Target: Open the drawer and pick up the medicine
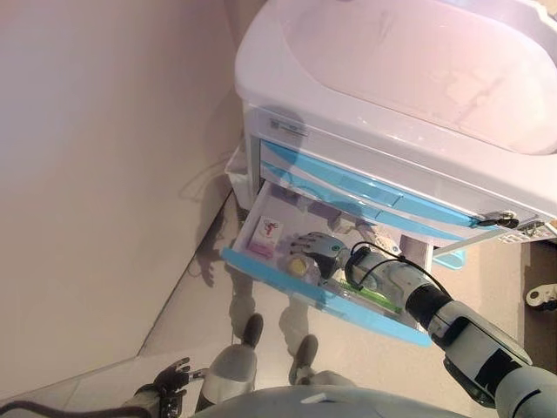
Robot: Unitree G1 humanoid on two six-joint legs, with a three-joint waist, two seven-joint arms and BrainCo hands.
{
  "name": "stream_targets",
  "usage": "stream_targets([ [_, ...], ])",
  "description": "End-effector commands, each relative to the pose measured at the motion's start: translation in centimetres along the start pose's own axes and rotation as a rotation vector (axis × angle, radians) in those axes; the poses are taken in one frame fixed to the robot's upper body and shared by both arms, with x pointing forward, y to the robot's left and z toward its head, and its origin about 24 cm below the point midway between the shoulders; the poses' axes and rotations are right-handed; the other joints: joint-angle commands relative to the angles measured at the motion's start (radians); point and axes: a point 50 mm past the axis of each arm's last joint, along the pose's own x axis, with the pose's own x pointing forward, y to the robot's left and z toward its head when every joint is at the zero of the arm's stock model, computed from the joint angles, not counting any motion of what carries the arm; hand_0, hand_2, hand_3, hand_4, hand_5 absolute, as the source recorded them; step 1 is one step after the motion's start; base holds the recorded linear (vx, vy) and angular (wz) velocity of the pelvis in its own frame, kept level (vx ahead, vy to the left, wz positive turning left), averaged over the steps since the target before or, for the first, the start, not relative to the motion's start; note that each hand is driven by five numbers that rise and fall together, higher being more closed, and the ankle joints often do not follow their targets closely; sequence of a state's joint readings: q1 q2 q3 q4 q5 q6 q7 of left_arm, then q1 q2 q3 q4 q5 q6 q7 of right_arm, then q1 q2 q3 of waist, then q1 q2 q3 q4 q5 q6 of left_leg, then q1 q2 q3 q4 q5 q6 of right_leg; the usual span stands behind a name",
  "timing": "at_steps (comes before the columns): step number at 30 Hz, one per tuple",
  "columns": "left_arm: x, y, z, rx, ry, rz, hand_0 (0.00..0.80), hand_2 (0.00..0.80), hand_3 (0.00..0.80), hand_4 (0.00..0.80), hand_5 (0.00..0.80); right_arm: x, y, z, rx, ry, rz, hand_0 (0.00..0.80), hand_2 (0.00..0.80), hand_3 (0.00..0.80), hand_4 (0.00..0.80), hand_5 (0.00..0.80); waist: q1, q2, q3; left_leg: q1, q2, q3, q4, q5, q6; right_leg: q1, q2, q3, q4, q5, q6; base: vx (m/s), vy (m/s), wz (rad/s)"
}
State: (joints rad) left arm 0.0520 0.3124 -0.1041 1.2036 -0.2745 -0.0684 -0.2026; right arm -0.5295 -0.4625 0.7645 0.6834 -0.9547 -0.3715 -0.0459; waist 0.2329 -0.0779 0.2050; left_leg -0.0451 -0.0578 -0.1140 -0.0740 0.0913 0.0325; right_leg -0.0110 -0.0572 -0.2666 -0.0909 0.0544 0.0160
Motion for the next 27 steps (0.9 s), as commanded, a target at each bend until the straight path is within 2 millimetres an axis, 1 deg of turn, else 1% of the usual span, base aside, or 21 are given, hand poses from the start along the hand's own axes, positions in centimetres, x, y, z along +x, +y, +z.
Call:
stream_targets([
  [1, 0.3, -0.8, 0.0, 0.045, 0.033, -0.029, 0.000, 0.000, 0.000, 0.000, 0.000, 0.1, -1.8, -0.1, -0.064, -0.057, -0.064, 0.000, 0.000, 0.000, 0.000, 0.000, 0.021, 0.007, 0.000, -0.017, -0.017, -0.031, -0.013, -0.051, -0.009, -0.001, -0.015, -0.005, 0.105, -0.063, 0.032, 0.000, 0.000, 0.00],
  [17, 0.4, -1.6, -0.4, 0.063, 0.027, -0.056, 0.000, 0.000, 0.000, 0.000, 0.000, 0.4, -0.4, 0.2, -0.062, -0.038, -0.062, 0.000, 0.000, 0.000, 0.000, 0.000, 0.033, 0.024, 0.003, -0.026, -0.024, -0.046, -0.012, -0.044, -0.008, -0.001, -0.017, -0.018, 0.101, -0.063, 0.031, 0.000, 0.000, 0.01],
  [27, 0.4, -1.7, -0.3, 0.067, 0.027, -0.064, 0.000, 0.000, 0.000, 0.000, 0.000, 0.5, -0.3, 0.5, -0.054, -0.050, -0.077, 0.000, 0.000, 0.000, 0.000, 0.000, 0.035, 0.030, 0.005, -0.028, -0.027, -0.051, -0.011, -0.043, -0.008, -0.001, -0.020, -0.024, 0.101, -0.062, 0.032, 0.000, 0.000, 0.00],
])
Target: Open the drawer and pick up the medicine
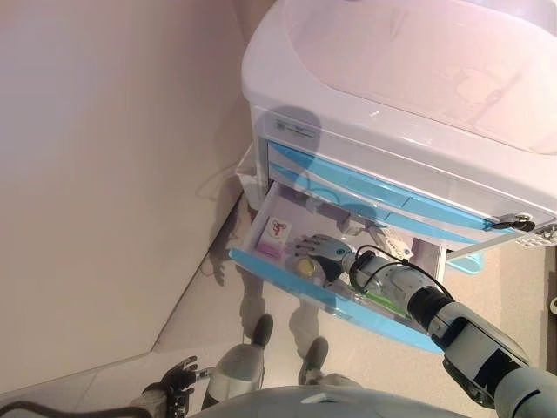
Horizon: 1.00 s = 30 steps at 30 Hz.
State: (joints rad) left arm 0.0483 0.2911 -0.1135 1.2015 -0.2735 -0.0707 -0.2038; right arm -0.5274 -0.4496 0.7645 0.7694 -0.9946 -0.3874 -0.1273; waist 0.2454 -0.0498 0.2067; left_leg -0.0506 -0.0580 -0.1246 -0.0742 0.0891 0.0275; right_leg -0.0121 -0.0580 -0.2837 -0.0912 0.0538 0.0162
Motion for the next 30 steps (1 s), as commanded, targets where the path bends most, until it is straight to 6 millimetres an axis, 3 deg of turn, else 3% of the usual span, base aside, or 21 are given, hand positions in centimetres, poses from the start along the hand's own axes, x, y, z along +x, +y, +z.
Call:
stream_targets([
  [1, 0.2, -0.8, -0.3, 0.064, 0.031, -0.040, 0.000, 0.000, 0.000, 0.000, 0.000, 0.7, -1.6, 1.1, -0.046, -0.076, -0.076, 0.000, 0.000, 0.000, 0.000, 0.000, 0.023, 0.003, 0.004, -0.022, -0.027, -0.040, -0.011, -0.041, -0.003, 0.000, -0.019, -0.007, 0.101, -0.061, 0.032, 0.000, 0.000, 0.00],
  [30, 0.2, -1.0, -0.6, 0.081, 0.032, -0.042, 0.000, 0.000, 0.000, 0.000, 0.000, 1.1, -1.2, 3.2, -0.044, -0.203, -0.059, 0.000, 0.000, 0.000, 0.000, 0.000, 0.038, -0.008, 0.000, -0.021, -0.031, -0.054, -0.013, -0.038, -0.002, 0.010, -0.019, -0.020, 0.094, -0.060, 0.033, 0.000, 0.000, 0.00],
])
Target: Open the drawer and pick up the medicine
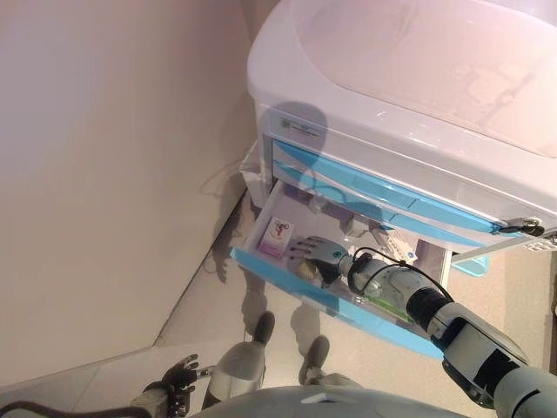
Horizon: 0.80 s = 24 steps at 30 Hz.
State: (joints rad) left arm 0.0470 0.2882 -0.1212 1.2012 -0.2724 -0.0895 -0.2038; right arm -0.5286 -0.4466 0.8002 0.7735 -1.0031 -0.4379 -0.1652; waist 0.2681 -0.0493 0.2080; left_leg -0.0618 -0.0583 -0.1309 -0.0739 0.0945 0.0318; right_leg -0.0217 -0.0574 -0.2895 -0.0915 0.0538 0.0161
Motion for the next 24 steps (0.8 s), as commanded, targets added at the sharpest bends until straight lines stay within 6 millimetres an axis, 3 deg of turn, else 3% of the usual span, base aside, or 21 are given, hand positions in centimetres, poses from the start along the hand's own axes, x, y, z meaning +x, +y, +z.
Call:
stream_targets([
  [1, 0.11, -0.80, -0.83, 0.072, 0.050, -0.036, 0.000, 0.000, 0.000, 0.000, 0.000, 1.17, -1.40, 2.11, -0.031, -0.130, -0.043, 0.000, 0.000, 0.000, 0.000, 0.000, 0.016, -0.009, -0.001, -0.010, -0.031, -0.048, -0.013, -0.043, -0.007, 0.019, -0.020, -0.015, 0.094, -0.059, 0.033, 0.003, -0.002, 0.03],
  [5, 0.10, -0.74, -0.79, 0.077, 0.049, -0.036, 0.000, 0.000, 0.000, 0.000, 0.000, 1.19, -1.26, 2.09, -0.029, -0.131, -0.033, 0.000, 0.000, 0.000, 0.000, 0.000, 0.020, -0.010, -0.001, -0.012, -0.031, -0.051, -0.013, -0.042, -0.008, 0.020, -0.020, -0.018, 0.092, -0.058, 0.034, 0.000, 0.000, 0.00],
  [6, 0.11, -0.74, -0.74, 0.077, 0.048, -0.036, 0.000, 0.000, 0.000, 0.000, 0.000, 1.22, -1.28, 2.10, -0.029, -0.130, -0.030, 0.088, 0.088, 0.088, 0.088, 0.088, 0.021, -0.011, -0.001, -0.012, -0.031, -0.052, -0.013, -0.042, -0.008, 0.020, -0.020, -0.018, 0.092, -0.058, 0.034, 0.000, 0.000, 0.00],
  [7, 0.11, -0.73, -0.74, 0.079, 0.048, -0.036, 0.000, 0.000, 0.000, 0.000, 0.000, 1.21, -1.22, 2.09, -0.027, -0.129, -0.027, 0.248, 0.248, 0.248, 0.248, 0.248, 0.021, -0.011, -0.001, -0.012, -0.032, -0.053, -0.013, -0.042, -0.008, 0.020, -0.020, -0.019, 0.092, -0.058, 0.035, 0.000, 0.000, 0.00],
  [9, 0.09, -0.67, -0.77, 0.081, 0.049, -0.037, 0.000, 0.000, 0.000, 0.000, 0.000, 1.18, -1.03, 2.16, -0.021, -0.132, -0.025, 0.750, 0.750, 0.750, 0.750, 0.750, 0.022, -0.012, -0.002, -0.012, -0.032, -0.053, -0.013, -0.041, -0.008, 0.022, -0.020, -0.021, 0.091, -0.058, 0.035, 0.000, 0.000, 0.00],
  [10, 0.07, -0.65, -0.80, 0.081, 0.050, -0.038, 0.000, 0.000, 0.000, 0.000, 0.000, 1.16, -1.01, 2.16, -0.021, -0.132, -0.025, 0.800, 0.800, 0.800, 0.800, 0.800, 0.023, -0.011, -0.002, -0.011, -0.032, -0.053, -0.013, -0.041, -0.008, 0.022, -0.020, -0.021, 0.091, -0.058, 0.034, 0.006, 0.001, 0.04],
  [24, 0.18, -0.64, -0.60, 0.074, 0.058, -0.032, 0.000, 0.000, 0.000, 0.000, 0.000, 1.18, -0.86, 2.40, -0.017, -0.140, -0.028, 0.800, 0.800, 0.800, 0.800, 0.800, 0.016, -0.013, -0.007, -0.009, -0.031, -0.051, -0.013, -0.043, -0.008, 0.022, -0.019, -0.017, 0.092, -0.058, 0.035, -0.001, 0.002, 0.02],
])
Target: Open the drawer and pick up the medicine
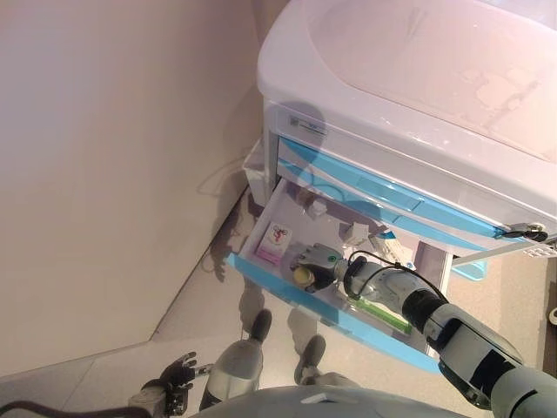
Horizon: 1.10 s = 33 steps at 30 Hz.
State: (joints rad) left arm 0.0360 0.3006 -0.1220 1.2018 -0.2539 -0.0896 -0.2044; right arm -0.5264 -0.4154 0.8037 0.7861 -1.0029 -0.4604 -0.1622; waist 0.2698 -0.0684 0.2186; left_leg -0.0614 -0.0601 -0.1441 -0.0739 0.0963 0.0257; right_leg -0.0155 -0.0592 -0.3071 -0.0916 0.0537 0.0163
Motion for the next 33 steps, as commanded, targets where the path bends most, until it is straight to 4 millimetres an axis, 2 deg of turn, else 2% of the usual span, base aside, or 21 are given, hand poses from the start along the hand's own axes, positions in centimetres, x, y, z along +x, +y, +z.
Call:
stream_targets([
  [1, 0.1, -1.0, -1.1, 0.046, 0.064, -0.039, 0.000, 0.000, 0.000, 0.000, 0.000, 0.7, -1.0, 1.4, -0.040, -0.100, -0.026, 0.800, 0.800, 0.800, 0.800, 0.800, 0.014, 0.005, -0.018, -0.009, -0.029, -0.036, -0.013, -0.045, -0.002, 0.016, -0.017, 0.001, 0.091, -0.058, 0.035, 0.000, 0.000, 0.00],
  [7, 0.2, -1.1, -1.0, 0.052, 0.070, -0.037, 0.000, 0.000, 0.000, 0.000, 0.000, 0.7, -1.6, 1.1, -0.055, -0.083, -0.056, 0.800, 0.800, 0.800, 0.800, 0.800, 0.009, 0.000, -0.021, -0.005, -0.028, -0.032, -0.013, -0.047, -0.001, 0.019, -0.015, 0.007, 0.090, -0.056, 0.034, 0.000, -0.001, -0.01],
  [14, 0.0, -0.6, -1.5, 0.051, 0.084, -0.020, 0.000, 0.000, 0.000, 0.000, 0.000, -0.1, -3.9, -0.1, -0.096, -0.051, -0.142, 0.800, 0.800, 0.800, 0.800, 0.800, -0.010, -0.018, -0.033, 0.011, -0.021, -0.012, -0.013, -0.056, -0.001, 0.025, -0.008, 0.031, 0.088, -0.053, 0.037, 0.008, -0.010, -0.08],
  [25, -0.3, 0.5, -1.5, 0.023, 0.086, 0.005, 0.000, 0.000, 0.000, 0.000, 0.000, -3.0, -9.8, -0.5, -0.079, -0.118, -0.183, 0.800, 0.800, 0.800, 0.800, 0.800, -0.064, -0.042, -0.053, 0.049, -0.001, 0.046, -0.013, -0.074, 0.002, 0.035, 0.006, 0.088, 0.093, -0.045, 0.041, 0.006, -0.003, -0.15],
  [33, -0.6, 1.0, -2.1, -0.008, 0.098, 0.031, 0.000, 0.000, 0.000, 0.000, 0.000, -6.3, -14.1, 0.9, -0.067, -0.233, -0.136, 0.800, 0.800, 0.800, 0.800, 0.800, -0.108, -0.055, -0.073, 0.073, 0.010, 0.090, -0.013, -0.089, 0.008, 0.038, 0.015, 0.132, 0.093, -0.042, 0.045, -0.015, 0.006, -0.20],
])
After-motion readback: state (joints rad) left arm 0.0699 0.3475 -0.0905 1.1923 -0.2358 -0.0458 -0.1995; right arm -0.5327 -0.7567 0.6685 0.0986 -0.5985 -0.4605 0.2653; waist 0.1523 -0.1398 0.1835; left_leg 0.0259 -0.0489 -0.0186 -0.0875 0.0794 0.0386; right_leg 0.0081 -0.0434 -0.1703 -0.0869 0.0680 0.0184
